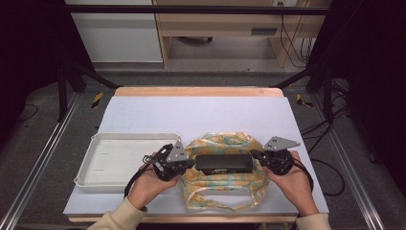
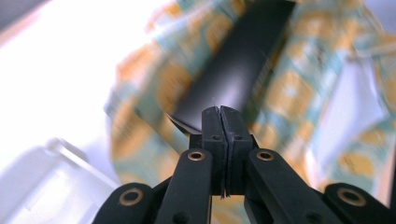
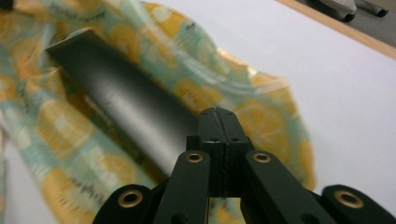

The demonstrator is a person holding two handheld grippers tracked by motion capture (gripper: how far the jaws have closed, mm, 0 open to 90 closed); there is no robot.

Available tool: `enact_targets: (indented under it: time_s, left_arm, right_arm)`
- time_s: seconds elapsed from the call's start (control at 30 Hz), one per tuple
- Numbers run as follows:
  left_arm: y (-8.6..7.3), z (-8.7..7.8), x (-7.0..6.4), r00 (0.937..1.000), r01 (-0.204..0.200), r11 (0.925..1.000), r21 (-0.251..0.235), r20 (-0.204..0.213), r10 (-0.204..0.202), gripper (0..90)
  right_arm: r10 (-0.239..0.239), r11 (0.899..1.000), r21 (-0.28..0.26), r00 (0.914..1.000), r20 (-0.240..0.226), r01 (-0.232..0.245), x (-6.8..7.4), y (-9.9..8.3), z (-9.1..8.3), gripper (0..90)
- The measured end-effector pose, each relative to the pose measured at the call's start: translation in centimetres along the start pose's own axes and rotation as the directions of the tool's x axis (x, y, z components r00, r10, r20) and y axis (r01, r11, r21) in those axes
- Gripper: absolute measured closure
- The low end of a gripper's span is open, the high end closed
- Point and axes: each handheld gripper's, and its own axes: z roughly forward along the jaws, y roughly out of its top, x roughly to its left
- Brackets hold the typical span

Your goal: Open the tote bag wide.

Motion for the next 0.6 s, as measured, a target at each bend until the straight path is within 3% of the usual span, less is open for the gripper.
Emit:
enact_targets:
  time_s: [0.1,0.17,0.23,0.4,0.5,0.6]
  left_arm:
    - [1.0,0.9,1.0,0.9997,0.002,0.9999,0.011,-0.023,-0.002,89.9]
    - [1.6,1.9,1.8,0.9982,-0.013,0.9989,0.044,-0.057,0.015,89.9]
    - [1.8,3.1,2.5,0.9978,-0.006,0.9972,0.075,-0.066,0.011,90.0]
    - [1.2,5.4,3.7,0.9956,0.023,0.9882,0.151,-0.093,-0.009,90.0]
    - [0.7,6.3,4.1,0.9943,0.041,0.9841,0.173,-0.104,-0.023,90.0]
    - [0.3,7.0,4.3,0.9954,0.043,0.9775,0.206,-0.093,-0.024,90.0]
  right_arm:
    - [0.001,1.0,0.003,1.0,-0.003,-0.001,1.0,-1.0,-0.1,90.0]
    - [-0.003,1.0,0.002,0.9999,-0.01,0.003,1.6,-1.5,-0.2,90.0]
    - [-0.007,1.0,-0.001,0.9997,-0.025,0.007,2.5,-2.1,-0.4,90.0]
    - [-0.03,0.998,0.046,0.9983,-0.051,0.032,3.9,-3.7,-0.2,90.0]
    - [-0.036,0.995,0.093,0.9973,-0.064,0.042,4.4,-4.9,0.2,90.0]
    - [-0.034,0.991,0.131,0.9966,-0.075,0.043,4.6,-5.9,0.7,90.0]
